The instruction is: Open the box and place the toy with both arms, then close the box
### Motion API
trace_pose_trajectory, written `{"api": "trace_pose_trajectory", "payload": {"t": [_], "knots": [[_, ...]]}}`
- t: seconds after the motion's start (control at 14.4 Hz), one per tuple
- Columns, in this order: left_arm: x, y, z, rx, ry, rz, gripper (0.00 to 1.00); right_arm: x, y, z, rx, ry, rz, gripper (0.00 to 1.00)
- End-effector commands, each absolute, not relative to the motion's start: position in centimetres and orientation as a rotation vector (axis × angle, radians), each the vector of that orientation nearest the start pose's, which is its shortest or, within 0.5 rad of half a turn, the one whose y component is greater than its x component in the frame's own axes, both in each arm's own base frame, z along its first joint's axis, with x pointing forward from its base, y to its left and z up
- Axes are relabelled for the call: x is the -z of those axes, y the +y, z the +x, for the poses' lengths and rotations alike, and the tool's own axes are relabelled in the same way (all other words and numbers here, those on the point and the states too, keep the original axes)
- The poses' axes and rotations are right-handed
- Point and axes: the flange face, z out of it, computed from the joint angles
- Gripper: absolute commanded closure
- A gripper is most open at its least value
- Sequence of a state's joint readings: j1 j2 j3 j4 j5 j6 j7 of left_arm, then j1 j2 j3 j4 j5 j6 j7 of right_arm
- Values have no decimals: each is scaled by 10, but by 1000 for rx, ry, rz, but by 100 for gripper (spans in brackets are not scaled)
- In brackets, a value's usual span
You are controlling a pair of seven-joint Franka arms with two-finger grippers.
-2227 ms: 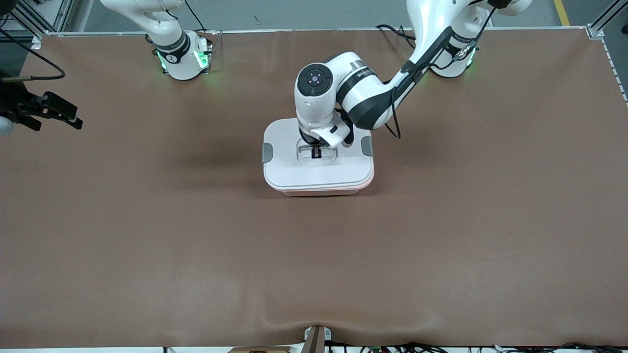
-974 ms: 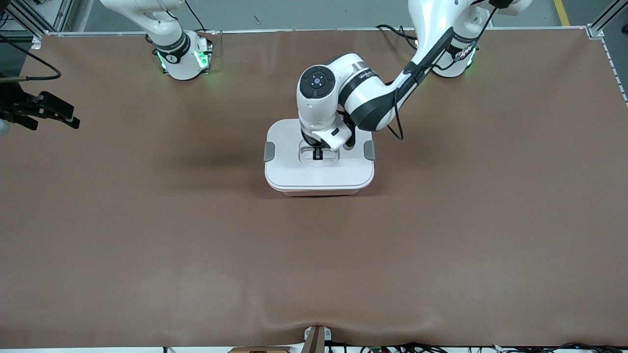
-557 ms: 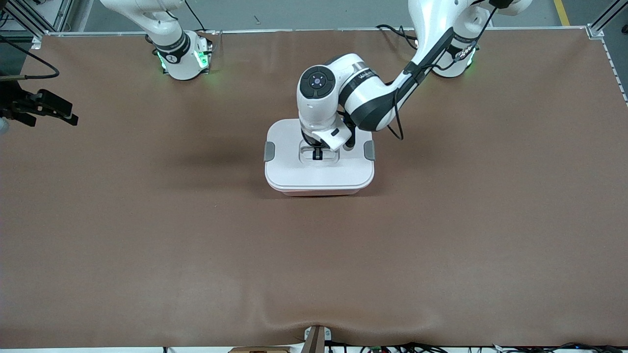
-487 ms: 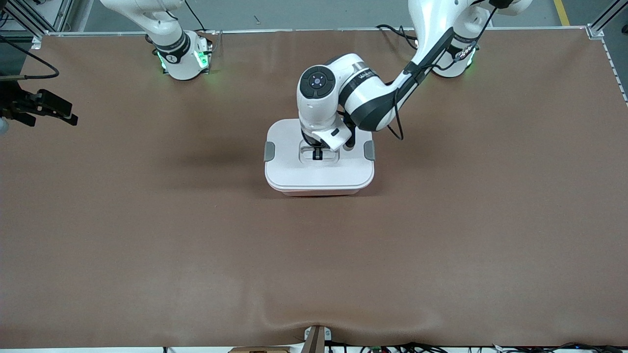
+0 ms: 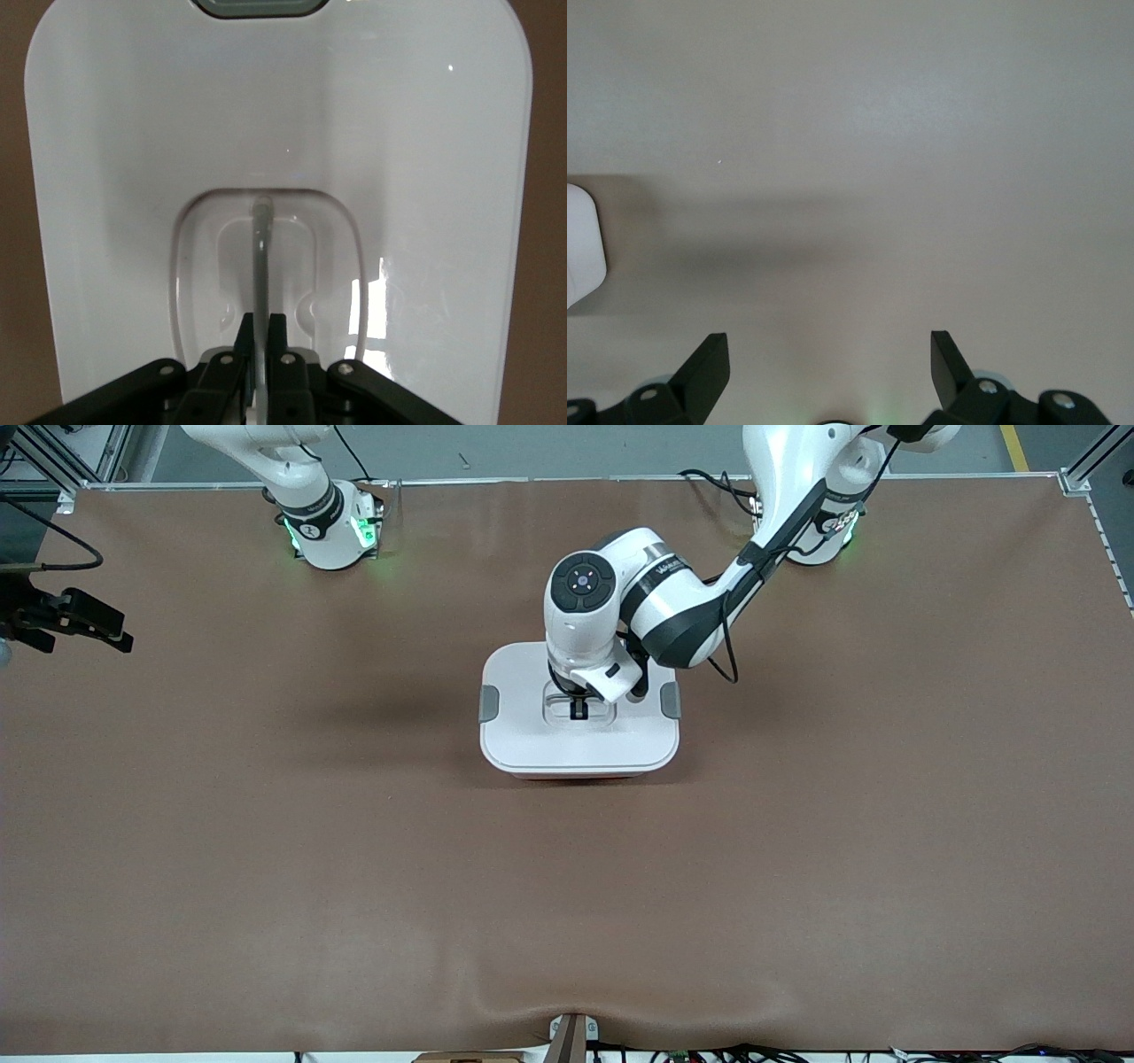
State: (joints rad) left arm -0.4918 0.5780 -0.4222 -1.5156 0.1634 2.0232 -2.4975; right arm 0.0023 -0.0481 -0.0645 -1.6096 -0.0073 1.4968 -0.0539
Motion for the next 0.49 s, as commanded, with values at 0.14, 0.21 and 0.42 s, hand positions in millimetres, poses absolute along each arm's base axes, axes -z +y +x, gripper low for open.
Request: {"api": "trace_pose_trajectory", "payload": {"t": [0.14,0.21,0.42], "knots": [[-338,-522,464,-158,-2187,-2183,100,-630,-36,533,-75,15,-3141,0],[-340,-524,463,-159,-2202,-2173,100,-630,-36,533,-75,15,-3141,0],[-341,-527,471,-170,-2267,-2122,100,-625,-34,533,-82,12,-3136,0]]}}
